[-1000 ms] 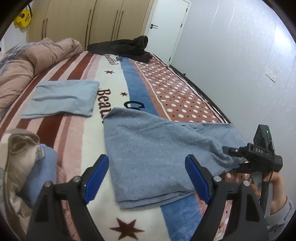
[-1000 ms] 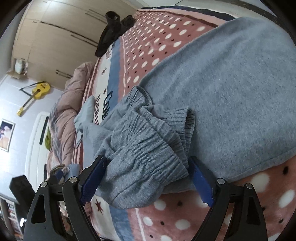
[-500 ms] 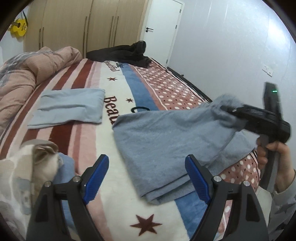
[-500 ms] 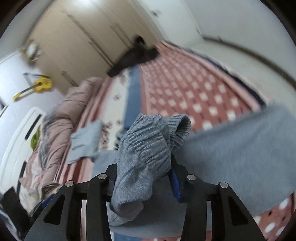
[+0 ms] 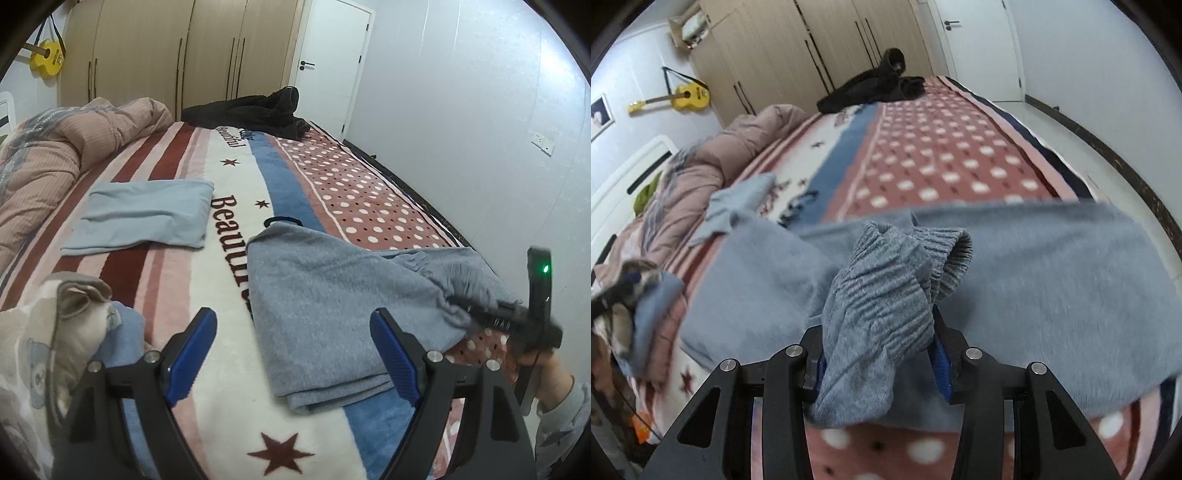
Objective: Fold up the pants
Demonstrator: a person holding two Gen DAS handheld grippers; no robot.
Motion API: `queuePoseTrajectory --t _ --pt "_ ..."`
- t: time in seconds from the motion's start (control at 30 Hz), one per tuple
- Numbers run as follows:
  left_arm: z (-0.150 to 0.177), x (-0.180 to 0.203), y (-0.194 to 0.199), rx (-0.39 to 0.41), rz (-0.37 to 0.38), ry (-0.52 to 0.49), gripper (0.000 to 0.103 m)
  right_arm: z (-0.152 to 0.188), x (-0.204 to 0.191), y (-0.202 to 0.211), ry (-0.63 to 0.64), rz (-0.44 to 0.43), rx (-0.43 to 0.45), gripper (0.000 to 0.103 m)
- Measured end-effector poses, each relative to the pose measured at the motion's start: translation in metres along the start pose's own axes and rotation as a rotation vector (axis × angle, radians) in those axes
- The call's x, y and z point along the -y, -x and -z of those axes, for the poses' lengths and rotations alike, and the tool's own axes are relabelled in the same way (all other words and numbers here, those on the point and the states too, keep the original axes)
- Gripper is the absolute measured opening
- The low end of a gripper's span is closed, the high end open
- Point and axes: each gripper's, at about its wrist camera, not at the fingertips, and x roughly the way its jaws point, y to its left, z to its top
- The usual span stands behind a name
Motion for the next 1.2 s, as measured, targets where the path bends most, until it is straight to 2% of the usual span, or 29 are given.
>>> queuePoseTrajectory --t 0.1,0.2,0.3,0.4,0.53,0.63,0.83,0.9,1.0,1.07,1.2 --pt "0.005 0.002 0.001 -0.008 -0.002 -0.009 0.082 0.013 0.01 -0.01 -0.009 0.042 -0.038 0.044" --pt "0.011 0.006 0.007 0.016 -0.012 -0.059 0.082 0.016 0.011 -0.01 -0.026 0.06 -0.028 0.049" --pt "0.017 0.008 0.014 0.03 -0.005 -0.074 0.082 0.016 -0.001 -0.012 0.017 0.173 -0.029 0.056" --pt "0.021 0.009 0.02 0.037 -0.004 -0.079 0.082 0.015 -0.006 -0.016 0.005 0.236 -0.047 0.058" --pt "0.03 0.012 0.036 0.066 -0.021 -0.091 0.082 0.011 -0.011 -0.015 0.002 0.274 -0.078 0.06" --pt "0.036 0.012 0.048 0.098 -0.014 -0.078 0.088 0.011 -0.015 -0.011 0.031 0.302 -0.086 0.065" --pt "0.038 0.014 0.05 0.119 -0.011 -0.045 0.088 0.015 -0.008 0.001 -0.009 0.244 -0.058 0.068" --pt "0.036 0.016 0.046 0.124 -0.023 -0.03 0.089 0.013 -0.005 0.007 0.001 0.233 -0.03 0.073" --pt "0.033 0.019 0.036 0.135 -0.048 -0.03 0.092 0.01 -0.003 0.023 0.051 0.228 0.062 0.08" --pt "0.029 0.02 0.027 0.139 -0.064 -0.036 0.092 0.004 -0.001 0.027 0.09 0.174 0.106 0.082" --pt "0.02 0.019 0.003 0.145 -0.074 -0.035 0.092 -0.021 0.01 0.021 0.094 0.047 0.126 0.082"
